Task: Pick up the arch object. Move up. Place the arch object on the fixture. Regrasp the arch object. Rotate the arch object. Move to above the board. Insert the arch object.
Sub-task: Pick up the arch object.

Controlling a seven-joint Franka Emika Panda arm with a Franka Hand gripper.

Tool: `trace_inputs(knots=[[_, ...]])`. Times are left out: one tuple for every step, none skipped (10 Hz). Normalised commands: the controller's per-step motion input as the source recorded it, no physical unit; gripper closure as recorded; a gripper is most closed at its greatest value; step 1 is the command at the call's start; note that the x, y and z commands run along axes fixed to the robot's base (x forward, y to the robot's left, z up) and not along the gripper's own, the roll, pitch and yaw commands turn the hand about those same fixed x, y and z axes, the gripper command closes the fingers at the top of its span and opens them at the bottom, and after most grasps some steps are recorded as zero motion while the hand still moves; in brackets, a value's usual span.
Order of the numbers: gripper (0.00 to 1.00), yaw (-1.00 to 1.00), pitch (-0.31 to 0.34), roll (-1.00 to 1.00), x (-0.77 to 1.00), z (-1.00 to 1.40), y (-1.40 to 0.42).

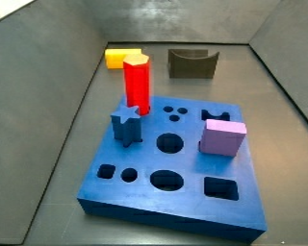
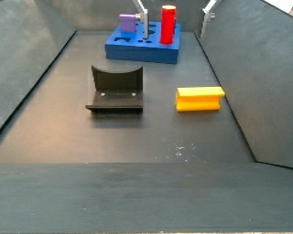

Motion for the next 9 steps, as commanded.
trace_inputs(knots=[[0.0, 0.0, 0.0, 0.0, 0.0, 0.0, -0.02], [0.0, 0.11, 0.0, -0.01, 0.0, -0.01, -0.05], [0.0, 0.08, 0.0, 0.0, -0.02, -0.01, -0.07], [0.0, 0.18, 0.0, 0.0, -0.02, -0.17, -0.03], [0.0, 0.25, 0.0, 0.0, -0.02, -0.14, -0.06], [0.0, 0.14, 0.0, 0.0, -0.02, -0.12, -0.01], [0.0, 0.15, 0.0, 0.0, 0.0, -0.15, 0.0], [0.0, 0.13, 0.0, 0.0, -0.01, -0.11, 0.0], [0.0, 0.08, -0.019, -0.02, -0.04, -0.09, 0.0]])
